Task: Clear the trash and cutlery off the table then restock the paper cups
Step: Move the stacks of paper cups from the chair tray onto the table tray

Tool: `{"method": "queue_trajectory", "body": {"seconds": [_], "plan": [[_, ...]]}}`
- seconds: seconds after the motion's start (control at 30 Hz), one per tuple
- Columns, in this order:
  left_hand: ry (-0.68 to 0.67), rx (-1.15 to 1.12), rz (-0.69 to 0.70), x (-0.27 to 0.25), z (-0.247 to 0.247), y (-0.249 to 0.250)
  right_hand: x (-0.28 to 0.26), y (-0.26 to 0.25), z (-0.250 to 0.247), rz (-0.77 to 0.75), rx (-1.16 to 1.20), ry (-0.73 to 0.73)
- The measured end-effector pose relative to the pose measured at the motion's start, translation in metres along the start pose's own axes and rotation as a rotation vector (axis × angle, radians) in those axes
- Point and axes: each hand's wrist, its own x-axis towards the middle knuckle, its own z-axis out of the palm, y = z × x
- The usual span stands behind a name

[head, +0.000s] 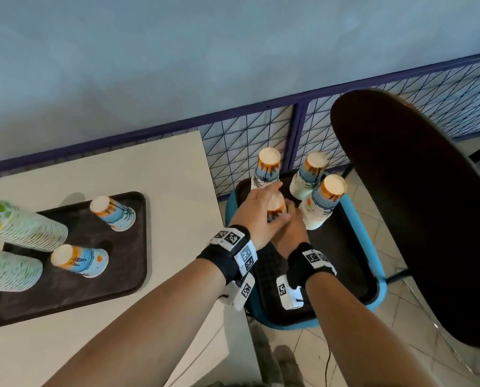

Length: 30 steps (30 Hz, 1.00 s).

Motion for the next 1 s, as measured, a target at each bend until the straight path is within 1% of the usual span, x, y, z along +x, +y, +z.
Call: {"method": "queue_trajectory", "body": {"seconds": [0.07, 0.13, 0.2, 0.37, 0.47, 0.53, 0.63, 0.7, 0.73, 0.87, 1.0], "plan": [[0.022, 0.011, -0.043, 0.004, 0.003, -0.004, -0.001, 0.006, -0.003, -0.027, -0.130, -0.041], [0.010, 0.022, -0.054, 0.005, 0.004, -0.007, -0.005, 0.016, -0.005, -0.052, -0.174, -0.035], [-0.005, 0.006, -0.050, 0.005, 0.002, -0.009, -0.009, 0.024, -0.003, -0.058, -0.140, -0.022], [0.029, -0.065, -0.072, 0.003, -0.005, -0.016, -0.006, 0.029, 0.001, 0.021, -0.138, -0.058], [0.031, -0.127, -0.079, 0.001, -0.005, -0.021, -0.009, 0.029, 0.001, -0.001, -0.121, -0.064], [0.042, -0.198, -0.101, -0.002, -0.004, -0.022, -0.011, 0.030, 0.001, -0.021, -0.122, -0.036], [0.010, -0.295, -0.158, -0.010, -0.004, -0.023, -0.020, 0.022, -0.004, -0.058, 0.037, 0.014], [-0.045, -0.337, -0.182, -0.016, -0.003, -0.027, -0.026, 0.013, -0.007, -0.091, 0.203, -0.009], [-0.072, -0.364, -0.181, -0.019, -0.003, -0.027, -0.028, 0.009, -0.009, -0.109, 0.250, -0.029], [-0.136, -0.537, -0.158, -0.023, 0.003, -0.033, -0.036, -0.008, -0.011, -0.184, 0.277, -0.115], [-0.087, -0.703, -0.188, -0.024, 0.006, -0.036, -0.052, -0.021, -0.019, -0.224, 0.260, -0.184]]}}
